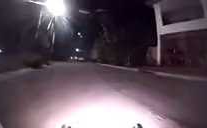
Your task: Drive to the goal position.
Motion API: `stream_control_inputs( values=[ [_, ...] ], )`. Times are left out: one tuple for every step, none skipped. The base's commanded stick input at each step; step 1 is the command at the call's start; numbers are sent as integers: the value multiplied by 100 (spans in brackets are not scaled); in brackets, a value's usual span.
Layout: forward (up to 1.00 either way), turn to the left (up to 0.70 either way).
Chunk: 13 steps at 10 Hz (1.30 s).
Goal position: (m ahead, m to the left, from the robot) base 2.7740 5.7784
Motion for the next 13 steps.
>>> stream_control_inputs(
  values=[
    [60,0],
    [60,0],
    [60,0],
    [60,0],
    [60,0],
    [60,0],
    [60,0],
    [60,0],
    [60,0],
    [60,0],
    [60,0],
    [60,0],
    [60,0]
  ],
)
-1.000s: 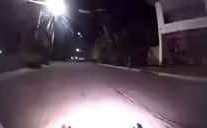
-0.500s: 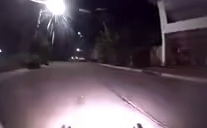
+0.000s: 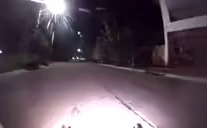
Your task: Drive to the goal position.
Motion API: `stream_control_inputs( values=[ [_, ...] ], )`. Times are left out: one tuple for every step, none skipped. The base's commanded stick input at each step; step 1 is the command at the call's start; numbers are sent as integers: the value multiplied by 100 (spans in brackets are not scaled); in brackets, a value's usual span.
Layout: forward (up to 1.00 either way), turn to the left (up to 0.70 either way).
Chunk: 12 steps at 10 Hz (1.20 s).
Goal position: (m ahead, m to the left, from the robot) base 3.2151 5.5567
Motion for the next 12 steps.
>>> stream_control_inputs(
  values=[
    [60,0],
    [60,0],
    [60,0],
    [60,0],
    [60,0],
    [60,0],
    [60,0],
    [60,0],
    [60,0],
    [60,0],
    [60,0],
    [60,0]
  ],
)
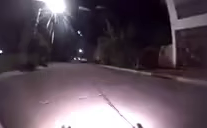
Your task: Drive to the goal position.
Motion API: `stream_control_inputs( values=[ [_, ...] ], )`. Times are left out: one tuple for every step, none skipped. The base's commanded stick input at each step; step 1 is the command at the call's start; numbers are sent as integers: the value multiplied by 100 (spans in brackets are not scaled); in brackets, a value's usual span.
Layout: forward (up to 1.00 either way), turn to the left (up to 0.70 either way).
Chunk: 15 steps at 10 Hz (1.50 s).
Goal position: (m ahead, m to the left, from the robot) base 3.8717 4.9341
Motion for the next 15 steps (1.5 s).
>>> stream_control_inputs(
  values=[
    [60,0],
    [60,0],
    [60,0],
    [60,0],
    [60,0],
    [60,0],
    [60,0],
    [60,0],
    [60,0],
    [60,0],
    [60,0],
    [60,0],
    [60,0],
    [60,0],
    [60,0]
  ],
)
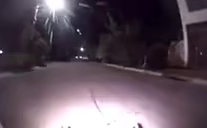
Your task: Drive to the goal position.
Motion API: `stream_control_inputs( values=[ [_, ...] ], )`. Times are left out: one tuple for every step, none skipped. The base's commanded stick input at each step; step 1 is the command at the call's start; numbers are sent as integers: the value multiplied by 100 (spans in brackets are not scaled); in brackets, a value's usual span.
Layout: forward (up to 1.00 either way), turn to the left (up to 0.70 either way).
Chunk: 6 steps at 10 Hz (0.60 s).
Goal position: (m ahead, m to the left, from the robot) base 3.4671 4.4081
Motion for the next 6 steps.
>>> stream_control_inputs(
  values=[
    [60,0],
    [60,0],
    [60,0],
    [60,0],
    [60,0],
    [60,0]
  ],
)
